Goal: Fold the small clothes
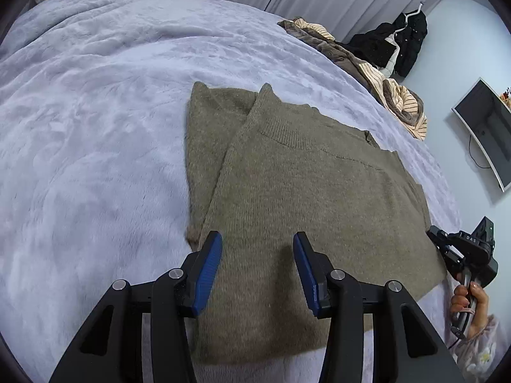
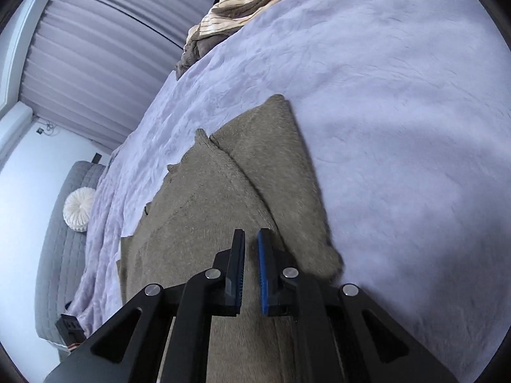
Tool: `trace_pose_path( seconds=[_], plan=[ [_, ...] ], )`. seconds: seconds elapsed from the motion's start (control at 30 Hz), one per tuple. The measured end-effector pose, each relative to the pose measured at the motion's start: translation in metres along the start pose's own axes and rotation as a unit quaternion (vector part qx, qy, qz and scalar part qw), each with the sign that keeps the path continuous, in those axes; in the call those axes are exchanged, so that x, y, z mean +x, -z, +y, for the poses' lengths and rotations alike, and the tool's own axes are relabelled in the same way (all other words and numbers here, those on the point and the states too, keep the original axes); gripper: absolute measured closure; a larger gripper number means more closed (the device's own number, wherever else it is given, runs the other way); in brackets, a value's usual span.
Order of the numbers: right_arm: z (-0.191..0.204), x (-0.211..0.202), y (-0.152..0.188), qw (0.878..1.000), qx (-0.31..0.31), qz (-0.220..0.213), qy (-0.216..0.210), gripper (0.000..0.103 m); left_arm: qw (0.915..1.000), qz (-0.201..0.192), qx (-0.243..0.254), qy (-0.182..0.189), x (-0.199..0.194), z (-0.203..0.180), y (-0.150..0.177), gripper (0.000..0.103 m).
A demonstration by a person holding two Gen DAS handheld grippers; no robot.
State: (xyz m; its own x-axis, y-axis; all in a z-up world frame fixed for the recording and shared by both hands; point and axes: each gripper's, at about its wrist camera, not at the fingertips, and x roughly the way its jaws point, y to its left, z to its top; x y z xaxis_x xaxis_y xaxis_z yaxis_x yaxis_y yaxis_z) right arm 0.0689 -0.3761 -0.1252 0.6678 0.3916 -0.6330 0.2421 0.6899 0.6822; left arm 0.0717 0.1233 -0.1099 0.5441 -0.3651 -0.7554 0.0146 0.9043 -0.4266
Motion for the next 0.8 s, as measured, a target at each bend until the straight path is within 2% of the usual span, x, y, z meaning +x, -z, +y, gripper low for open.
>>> trace_pose_path(
  seconds=[0.23, 0.27, 0.3, 0.43, 0.53, 0.6, 0.63, 0.67, 0.73, 0.8],
  plan=[
    [-0.011, -0.048, 0.027, 1.0, 0.025, -0.014, -0.003, 0.09, 0.9997, 0.004, -0.008, -0.021, -0.021, 0.005, 0.029, 0.055],
    [-0.014, -0.056, 0.031, 0.999, 0.029, -0.017, -0.005, 0.09, 0.9994, 0.005, -0.01, -0.032, -0.023, 0.007, 0.033, 0.053],
    [-0.017, -0.066, 0.036, 0.999, 0.032, -0.023, -0.011, 0.089, 0.9989, 0.015, -0.017, -0.042, -0.022, 0.011, 0.036, 0.037],
    [-0.002, -0.079, 0.052, 0.999, -0.004, -0.022, -0.048, 0.087, 0.9985, 0.011, -0.041, -0.036, -0.027, 0.021, 0.05, 0.036],
    [0.005, -0.066, 0.059, 0.999, -0.027, -0.003, -0.029, 0.087, 0.9981, 0.011, -0.038, -0.047, -0.029, 0.019, 0.053, 0.036],
    [-0.009, -0.051, 0.06, 1.0, -0.009, 0.006, 0.02, 0.087, 0.9978, 0.01, -0.041, -0.051, -0.033, 0.018, 0.054, 0.036],
    [-0.023, -0.045, 0.062, 1.0, 0.015, 0.008, 0.025, 0.098, 0.9976, 0.01, -0.045, -0.05, -0.035, 0.019, 0.054, 0.036],
    [-0.034, -0.044, 0.064, 0.999, 0.042, 0.0, 0.01, 0.103, 0.9975, 0.01, -0.05, -0.049, -0.038, 0.02, 0.054, 0.036],
    [-0.044, -0.046, 0.067, 0.998, 0.058, -0.015, -0.014, 0.103, 0.997, 0.009, -0.068, -0.036, -0.042, 0.025, 0.052, 0.036],
    [-0.037, -0.046, 0.071, 0.999, 0.022, -0.024, -0.002, 0.103, 0.9959, 0.012, -0.087, -0.021, -0.04, 0.03, 0.048, 0.036]
  ],
)
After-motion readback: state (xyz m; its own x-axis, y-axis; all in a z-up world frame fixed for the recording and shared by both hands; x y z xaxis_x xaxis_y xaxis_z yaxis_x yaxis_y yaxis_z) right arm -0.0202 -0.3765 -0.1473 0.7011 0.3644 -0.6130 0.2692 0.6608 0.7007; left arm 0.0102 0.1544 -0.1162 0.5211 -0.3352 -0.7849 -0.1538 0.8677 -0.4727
